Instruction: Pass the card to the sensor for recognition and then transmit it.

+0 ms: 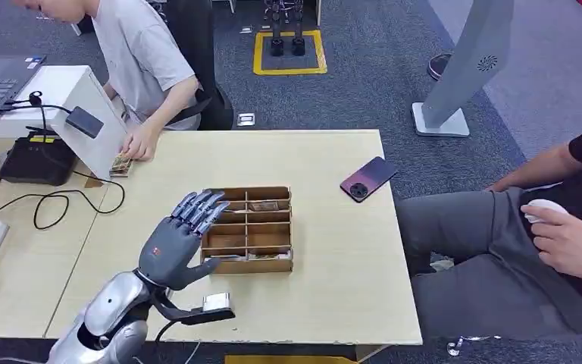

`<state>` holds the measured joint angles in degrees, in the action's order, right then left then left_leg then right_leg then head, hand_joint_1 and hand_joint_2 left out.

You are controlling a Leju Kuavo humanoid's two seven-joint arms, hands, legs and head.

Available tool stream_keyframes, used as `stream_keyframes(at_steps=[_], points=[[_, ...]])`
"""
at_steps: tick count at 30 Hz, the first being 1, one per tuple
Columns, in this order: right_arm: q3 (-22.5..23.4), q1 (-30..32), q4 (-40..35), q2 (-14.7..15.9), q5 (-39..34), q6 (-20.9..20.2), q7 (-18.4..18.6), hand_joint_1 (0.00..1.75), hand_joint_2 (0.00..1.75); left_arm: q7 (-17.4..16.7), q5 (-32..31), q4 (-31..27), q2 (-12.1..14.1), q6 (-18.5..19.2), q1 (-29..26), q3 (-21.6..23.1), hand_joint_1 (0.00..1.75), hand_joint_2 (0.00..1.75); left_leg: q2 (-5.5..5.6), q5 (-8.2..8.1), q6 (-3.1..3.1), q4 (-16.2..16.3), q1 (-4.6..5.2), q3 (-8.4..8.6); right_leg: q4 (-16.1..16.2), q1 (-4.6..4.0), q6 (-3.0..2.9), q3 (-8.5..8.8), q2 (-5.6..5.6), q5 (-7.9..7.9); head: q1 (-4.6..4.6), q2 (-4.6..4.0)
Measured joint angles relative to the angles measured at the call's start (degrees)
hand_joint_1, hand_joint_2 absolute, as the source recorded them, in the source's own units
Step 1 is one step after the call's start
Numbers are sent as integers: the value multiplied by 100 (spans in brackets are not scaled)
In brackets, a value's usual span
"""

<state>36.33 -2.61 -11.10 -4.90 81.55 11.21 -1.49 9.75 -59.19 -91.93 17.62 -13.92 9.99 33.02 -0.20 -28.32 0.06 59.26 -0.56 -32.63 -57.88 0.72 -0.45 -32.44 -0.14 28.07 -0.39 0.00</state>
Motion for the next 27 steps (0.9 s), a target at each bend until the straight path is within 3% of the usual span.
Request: stream_keyframes(at_steps=[6,11,22,27], points=[[0,0,0,0,33,-2,-20,0,175,-278,-184,179,-219,-112,36,68,0,175,0,0,0,0,1,0,0,0,0,0,0,0,2,0],[0,0,0,0,50,-2,-28,0,175,-337,9,354,-411,-129,114,70,0,175,0,0,0,1,1,0,0,0,1,0,0,-1,2,0],[0,1,0,0,81,-17,0,0,175,-479,166,667,-551,-149,187,27,0,175,0,0,0,0,0,0,0,0,0,0,0,-1,0,0],[0,2,0,0,118,-17,11,0,175,-702,25,794,-631,-186,259,-94,0,175,0,0,0,0,0,0,0,0,0,0,0,-1,2,0]])
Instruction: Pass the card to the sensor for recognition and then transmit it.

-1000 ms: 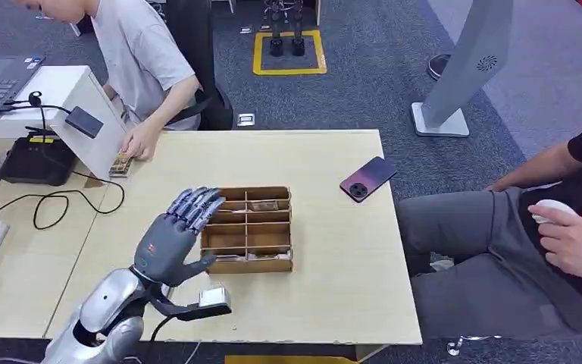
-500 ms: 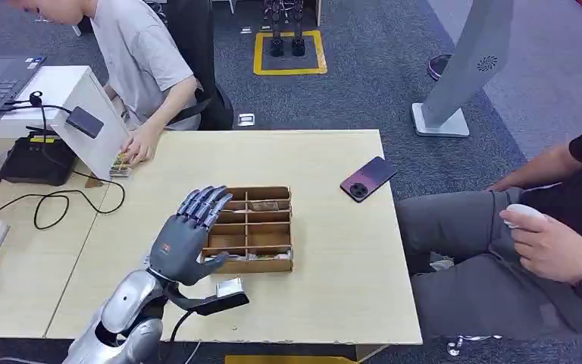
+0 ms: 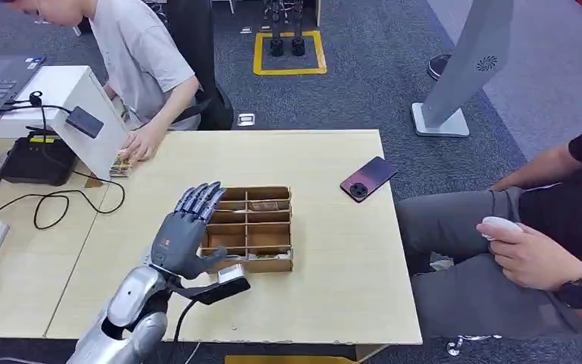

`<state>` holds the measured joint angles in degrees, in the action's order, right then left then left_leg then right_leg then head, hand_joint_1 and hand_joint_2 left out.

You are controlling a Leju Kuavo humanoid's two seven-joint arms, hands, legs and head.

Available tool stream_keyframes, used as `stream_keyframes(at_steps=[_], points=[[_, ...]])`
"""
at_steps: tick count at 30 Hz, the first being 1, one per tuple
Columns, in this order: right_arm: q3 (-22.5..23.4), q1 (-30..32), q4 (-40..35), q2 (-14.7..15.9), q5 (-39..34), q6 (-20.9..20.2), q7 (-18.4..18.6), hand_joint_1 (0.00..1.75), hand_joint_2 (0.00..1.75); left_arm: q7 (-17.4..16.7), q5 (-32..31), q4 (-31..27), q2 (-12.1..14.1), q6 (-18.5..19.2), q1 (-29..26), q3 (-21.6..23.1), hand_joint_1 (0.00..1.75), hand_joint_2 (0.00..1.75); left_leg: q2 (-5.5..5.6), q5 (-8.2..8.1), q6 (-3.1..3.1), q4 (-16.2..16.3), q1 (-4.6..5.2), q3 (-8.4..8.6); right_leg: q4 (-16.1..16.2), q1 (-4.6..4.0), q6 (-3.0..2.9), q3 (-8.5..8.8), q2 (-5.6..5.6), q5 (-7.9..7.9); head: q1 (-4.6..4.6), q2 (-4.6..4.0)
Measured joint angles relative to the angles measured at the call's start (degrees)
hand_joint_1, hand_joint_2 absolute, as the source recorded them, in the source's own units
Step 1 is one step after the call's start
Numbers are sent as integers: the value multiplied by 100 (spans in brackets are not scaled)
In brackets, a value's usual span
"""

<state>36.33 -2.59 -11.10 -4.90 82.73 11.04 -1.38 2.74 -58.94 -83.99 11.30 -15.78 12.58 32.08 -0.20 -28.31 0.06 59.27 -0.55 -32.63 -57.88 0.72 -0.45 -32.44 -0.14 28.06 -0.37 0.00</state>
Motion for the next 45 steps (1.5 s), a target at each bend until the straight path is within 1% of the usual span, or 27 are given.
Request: stream_keyframes(at_steps=[3,9,15,22,25,30,37,45], points=[[0,0,0,0,9,9,-26,0,175,-94,-70,181,-48,-33,61,-105,0,175,0,0,0,0,0,0,0,0,0,1,0,0,-2,0],[0,-1,0,0,13,9,-15,0,175,-110,-60,437,-142,-48,82,-291,0,175,0,0,0,0,0,0,0,0,0,0,0,0,-2,0],[0,-1,0,0,13,9,-2,0,175,-110,-49,546,-197,-50,88,-374,0,175,0,0,0,0,0,0,0,0,0,0,0,0,0,0],[0,-1,0,0,24,9,9,0,175,-110,-14,675,-260,-50,91,-422,0,175,0,0,0,0,0,0,0,0,0,0,0,0,0,0],[0,-1,0,0,48,9,15,0,175,-35,30,708,-313,-50,96,-424,0,175,0,0,0,0,0,0,0,0,0,0,0,0,0,0],[0,-12,0,-2,87,9,15,0,175,26,133,710,-477,-50,197,-424,0,175,1,0,0,0,0,-1,0,0,0,0,1,0,0,0],[0,-41,0,-2,122,-17,44,0,175,26,205,771,-621,-37,351,-424,0,175,1,0,0,0,0,0,0,0,0,0,1,0,-2,2],[0,-42,0,-2,122,-15,54,0,175,24,275,911,-691,-37,371,-424,0,175,1,0,0,0,0,0,0,0,0,0,1,0,0,0]])
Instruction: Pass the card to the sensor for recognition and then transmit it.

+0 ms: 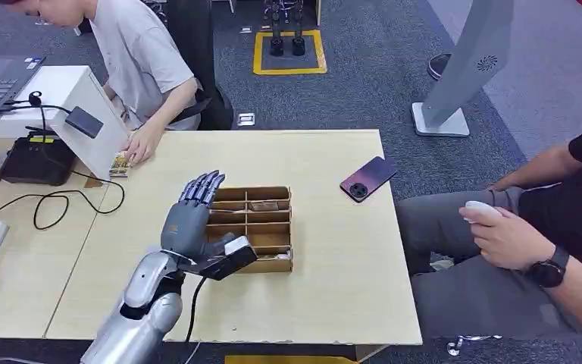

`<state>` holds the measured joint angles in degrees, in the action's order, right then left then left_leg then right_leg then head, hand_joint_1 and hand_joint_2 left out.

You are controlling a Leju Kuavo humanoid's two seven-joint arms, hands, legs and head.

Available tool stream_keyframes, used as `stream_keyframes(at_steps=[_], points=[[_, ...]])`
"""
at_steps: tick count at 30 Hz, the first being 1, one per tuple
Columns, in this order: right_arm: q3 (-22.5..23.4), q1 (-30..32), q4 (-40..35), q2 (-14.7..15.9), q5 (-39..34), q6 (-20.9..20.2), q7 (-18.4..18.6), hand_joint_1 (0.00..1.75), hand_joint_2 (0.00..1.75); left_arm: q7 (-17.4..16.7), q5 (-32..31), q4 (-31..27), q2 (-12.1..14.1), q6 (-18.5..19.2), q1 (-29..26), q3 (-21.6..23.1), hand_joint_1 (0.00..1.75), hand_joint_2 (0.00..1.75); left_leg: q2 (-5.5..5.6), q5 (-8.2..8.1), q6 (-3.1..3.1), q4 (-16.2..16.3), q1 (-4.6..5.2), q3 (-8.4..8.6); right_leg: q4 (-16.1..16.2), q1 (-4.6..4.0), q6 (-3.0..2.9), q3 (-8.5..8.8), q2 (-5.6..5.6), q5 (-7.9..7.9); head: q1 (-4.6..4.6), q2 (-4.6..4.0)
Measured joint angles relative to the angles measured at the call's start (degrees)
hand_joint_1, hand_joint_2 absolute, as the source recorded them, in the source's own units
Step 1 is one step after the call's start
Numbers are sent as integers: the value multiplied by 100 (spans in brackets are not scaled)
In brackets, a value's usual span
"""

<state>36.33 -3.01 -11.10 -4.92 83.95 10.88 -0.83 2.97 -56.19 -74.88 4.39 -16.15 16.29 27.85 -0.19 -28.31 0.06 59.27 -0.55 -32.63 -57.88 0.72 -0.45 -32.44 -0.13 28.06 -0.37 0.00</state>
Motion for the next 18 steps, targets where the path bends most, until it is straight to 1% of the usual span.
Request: stream_keyframes(at_steps=[5,10,18], points=[[0,0,0,0,11,-2,-17,0,175,-26,-48,96,-15,-13,22,0,0,175,0,0,0,0,0,0,0,0,0,0,0,0,0,2],[-2,-4,0,0,28,-2,-17,0,175,-118,-44,291,-28,-166,134,-9,0,175,0,0,0,0,0,0,0,0,0,1,0,-1,-2,0],[-4,-11,0,0,46,-11,-17,0,175,-146,-46,537,-31,-254,274,-76,0,175,0,0,0,0,0,-1,-1,0,0,0,0,0,0,0]])
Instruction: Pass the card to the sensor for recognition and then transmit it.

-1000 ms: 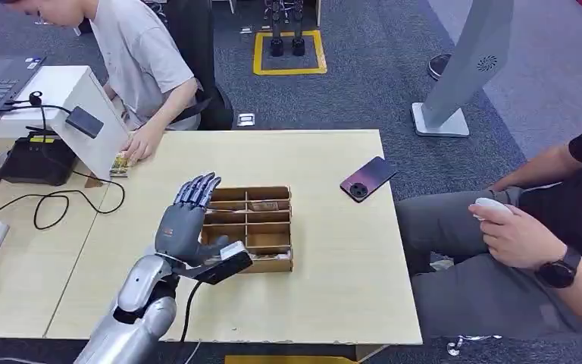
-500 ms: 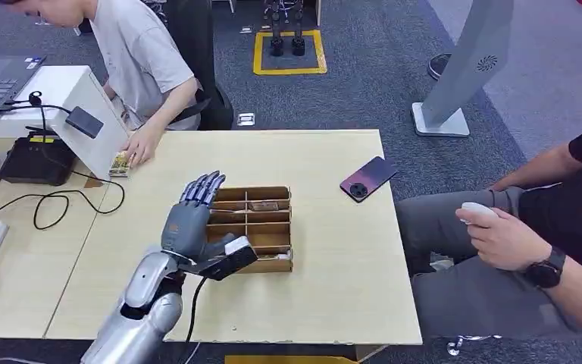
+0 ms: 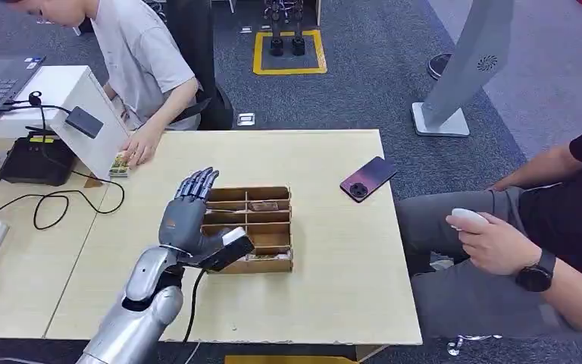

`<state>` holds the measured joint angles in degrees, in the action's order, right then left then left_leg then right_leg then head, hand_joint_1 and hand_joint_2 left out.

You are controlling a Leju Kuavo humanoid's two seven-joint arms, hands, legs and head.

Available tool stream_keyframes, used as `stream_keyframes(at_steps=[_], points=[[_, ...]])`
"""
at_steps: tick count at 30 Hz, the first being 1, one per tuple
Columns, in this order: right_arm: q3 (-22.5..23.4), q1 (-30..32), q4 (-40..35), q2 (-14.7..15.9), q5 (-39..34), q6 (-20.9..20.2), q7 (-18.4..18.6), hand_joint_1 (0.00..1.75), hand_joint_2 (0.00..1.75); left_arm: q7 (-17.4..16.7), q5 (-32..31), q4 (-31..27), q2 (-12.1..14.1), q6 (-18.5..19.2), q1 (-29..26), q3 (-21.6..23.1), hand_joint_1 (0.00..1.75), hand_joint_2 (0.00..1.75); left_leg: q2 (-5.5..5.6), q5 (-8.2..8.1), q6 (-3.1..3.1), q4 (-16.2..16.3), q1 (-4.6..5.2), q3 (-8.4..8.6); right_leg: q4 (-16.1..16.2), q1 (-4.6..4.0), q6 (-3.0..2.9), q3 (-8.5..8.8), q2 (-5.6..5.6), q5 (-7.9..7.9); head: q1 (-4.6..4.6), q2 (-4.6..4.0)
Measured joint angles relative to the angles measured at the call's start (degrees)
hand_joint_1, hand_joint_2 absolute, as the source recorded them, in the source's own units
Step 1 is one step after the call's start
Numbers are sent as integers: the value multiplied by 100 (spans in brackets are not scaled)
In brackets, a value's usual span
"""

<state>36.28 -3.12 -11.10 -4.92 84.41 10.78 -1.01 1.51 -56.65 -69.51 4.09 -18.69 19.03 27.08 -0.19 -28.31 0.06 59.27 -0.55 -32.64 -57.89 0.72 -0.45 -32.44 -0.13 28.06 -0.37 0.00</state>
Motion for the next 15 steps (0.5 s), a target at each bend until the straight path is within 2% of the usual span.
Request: stream_keyframes(at_steps=[15], points=[[0,-27,0,-2,2,-50,2,0,175,39,92,321,-15,-68,54,-151,0,175,0,0,0,0,0,0,0,0,0,0,0,0,-2,2]])
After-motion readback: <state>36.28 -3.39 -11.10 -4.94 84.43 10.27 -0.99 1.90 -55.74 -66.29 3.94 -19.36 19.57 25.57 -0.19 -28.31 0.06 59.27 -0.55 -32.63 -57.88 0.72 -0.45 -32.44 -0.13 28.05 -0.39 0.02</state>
